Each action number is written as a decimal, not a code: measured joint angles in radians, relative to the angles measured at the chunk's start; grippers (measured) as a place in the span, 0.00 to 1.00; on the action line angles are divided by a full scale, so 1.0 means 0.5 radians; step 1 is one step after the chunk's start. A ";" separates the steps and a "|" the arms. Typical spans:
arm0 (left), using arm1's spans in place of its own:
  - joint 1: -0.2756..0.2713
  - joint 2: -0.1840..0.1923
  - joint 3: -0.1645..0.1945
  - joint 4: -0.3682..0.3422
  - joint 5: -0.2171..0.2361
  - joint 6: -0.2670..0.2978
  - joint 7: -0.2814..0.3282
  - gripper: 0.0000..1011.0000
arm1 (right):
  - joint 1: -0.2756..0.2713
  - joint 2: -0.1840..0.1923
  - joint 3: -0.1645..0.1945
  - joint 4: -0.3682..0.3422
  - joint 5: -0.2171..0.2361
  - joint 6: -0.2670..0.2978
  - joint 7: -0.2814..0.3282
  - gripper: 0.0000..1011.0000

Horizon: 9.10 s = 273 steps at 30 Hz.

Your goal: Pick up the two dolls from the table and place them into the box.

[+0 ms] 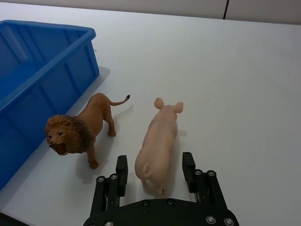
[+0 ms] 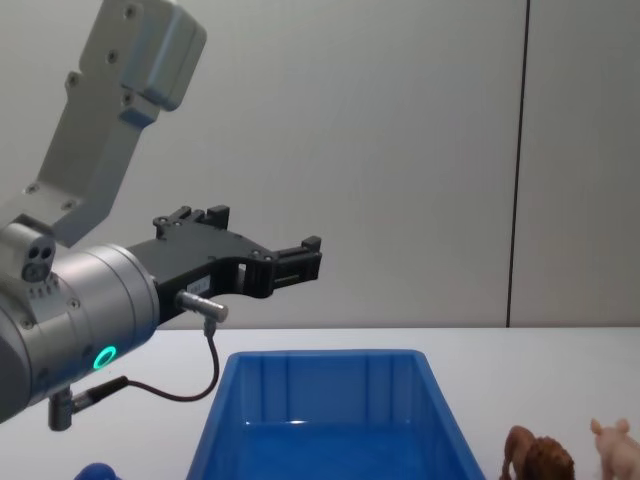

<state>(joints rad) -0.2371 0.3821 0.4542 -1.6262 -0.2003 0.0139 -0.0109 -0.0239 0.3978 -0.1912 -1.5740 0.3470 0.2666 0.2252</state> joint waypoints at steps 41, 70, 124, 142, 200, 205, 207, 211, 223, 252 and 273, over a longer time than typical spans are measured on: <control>0.000 0.000 0.000 0.000 0.000 0.000 0.000 0.99 | 0.220 -0.029 0.022 -0.117 -0.062 -0.210 0.209 0.36; 0.000 0.000 0.000 0.000 0.000 0.000 0.000 0.99 | 0.492 -0.267 -0.219 0.002 -0.186 0.063 0.625 0.62; 0.000 0.000 0.000 0.000 0.000 0.000 0.000 0.99 | 0.145 -0.005 -0.132 -0.103 -0.031 0.027 0.251 0.99; 0.000 0.000 0.000 0.000 0.000 0.000 0.000 0.99 | 0.219 -0.068 -0.166 0.038 -0.071 0.064 0.239 0.59; 0.000 0.000 0.000 0.000 0.000 0.000 0.000 0.99 | 0.484 -0.245 -0.265 -0.095 -0.164 0.016 0.504 0.72; 0.000 0.000 0.000 0.000 0.000 0.000 0.000 0.99 | 0.494 -0.243 -0.264 -0.069 -0.164 0.024 0.507 0.90; 0.000 0.000 0.000 0.000 0.000 0.000 0.000 0.99 | 0.494 -0.233 -0.256 -0.066 -0.159 0.022 0.503 0.93; 0.000 0.000 0.000 0.000 0.000 0.000 0.000 0.99 | 0.483 -0.203 -0.234 -0.066 -0.143 0.007 0.490 0.99; 0.000 0.000 0.000 0.000 0.000 0.000 0.000 0.99 | 0.389 -0.055 -0.133 -0.111 -0.051 -0.056 0.439 0.99; 0.156 0.113 -0.042 -0.157 -0.052 0.209 0.185 0.99 | 0.287 0.081 -0.046 -0.161 0.037 -0.103 0.391 0.99; 0.417 0.275 -0.102 -0.272 -0.270 0.402 0.438 0.99 | 0.279 0.093 -0.038 -0.166 0.045 -0.108 0.387 0.99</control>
<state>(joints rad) -0.0288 0.5198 0.4032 -1.7621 -0.3353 0.2148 0.2081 0.1158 0.4442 -0.2103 -1.6568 0.3693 0.2128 0.4185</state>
